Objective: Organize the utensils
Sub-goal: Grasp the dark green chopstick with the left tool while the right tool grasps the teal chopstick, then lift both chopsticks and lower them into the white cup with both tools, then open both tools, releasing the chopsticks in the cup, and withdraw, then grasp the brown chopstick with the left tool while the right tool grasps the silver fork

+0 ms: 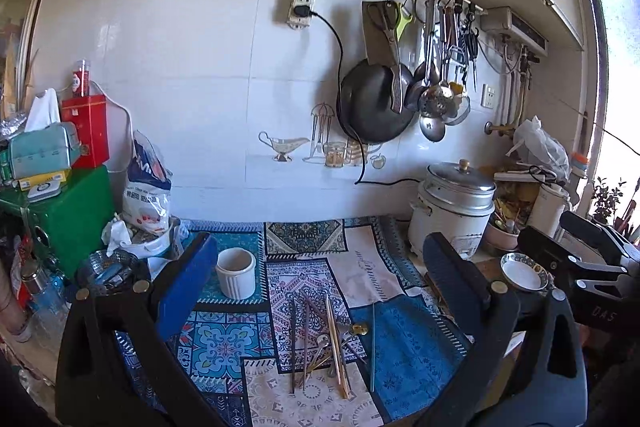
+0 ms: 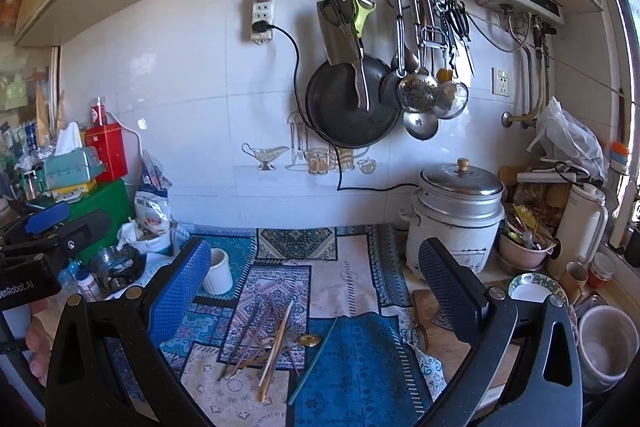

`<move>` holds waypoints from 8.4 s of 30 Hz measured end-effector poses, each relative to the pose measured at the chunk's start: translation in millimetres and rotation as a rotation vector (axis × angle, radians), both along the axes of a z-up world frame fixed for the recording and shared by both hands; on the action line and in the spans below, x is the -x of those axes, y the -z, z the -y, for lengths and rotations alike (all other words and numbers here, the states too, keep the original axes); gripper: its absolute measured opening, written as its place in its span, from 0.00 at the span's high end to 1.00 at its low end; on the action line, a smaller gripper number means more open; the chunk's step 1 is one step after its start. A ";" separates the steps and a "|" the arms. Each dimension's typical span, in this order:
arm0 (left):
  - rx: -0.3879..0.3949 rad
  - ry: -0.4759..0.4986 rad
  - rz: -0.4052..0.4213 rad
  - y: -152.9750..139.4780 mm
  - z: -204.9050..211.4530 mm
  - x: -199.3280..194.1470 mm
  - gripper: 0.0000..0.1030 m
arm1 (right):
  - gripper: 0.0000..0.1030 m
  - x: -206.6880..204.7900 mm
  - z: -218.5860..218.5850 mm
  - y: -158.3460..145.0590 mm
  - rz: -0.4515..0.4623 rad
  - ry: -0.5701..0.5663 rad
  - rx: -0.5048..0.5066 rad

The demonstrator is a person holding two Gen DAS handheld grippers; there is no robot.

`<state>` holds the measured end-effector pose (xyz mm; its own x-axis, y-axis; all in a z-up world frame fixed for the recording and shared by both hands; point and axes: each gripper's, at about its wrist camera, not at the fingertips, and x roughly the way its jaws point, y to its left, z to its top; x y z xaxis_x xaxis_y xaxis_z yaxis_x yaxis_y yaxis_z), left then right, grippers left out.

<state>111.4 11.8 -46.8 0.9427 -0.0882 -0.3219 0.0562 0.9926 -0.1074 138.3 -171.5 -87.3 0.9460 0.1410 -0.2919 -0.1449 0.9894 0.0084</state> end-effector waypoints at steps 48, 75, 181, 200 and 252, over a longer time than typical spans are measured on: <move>-0.070 0.303 -0.927 313.9 -25.4 -270.0 0.91 | 0.79 -214.3 -19.6 273.4 -0.935 0.130 -0.096; -0.071 0.353 -0.929 300.9 -34.9 -281.4 0.97 | 0.95 -218.0 -8.9 259.9 -0.884 0.113 -0.091; 0.128 0.045 -0.284 179.4 -199.8 -357.5 0.96 | 0.95 -346.0 -253.5 174.5 -0.429 -0.317 -0.128; 0.019 0.019 -0.394 127.7 -181.4 -308.7 0.66 | 0.74 -305.1 -207.7 116.3 -0.468 -0.341 -0.029; -0.035 0.165 -0.853 299.5 -20.1 -227.3 0.85 | 0.90 -231.3 -69.0 264.1 -0.930 -0.279 -0.088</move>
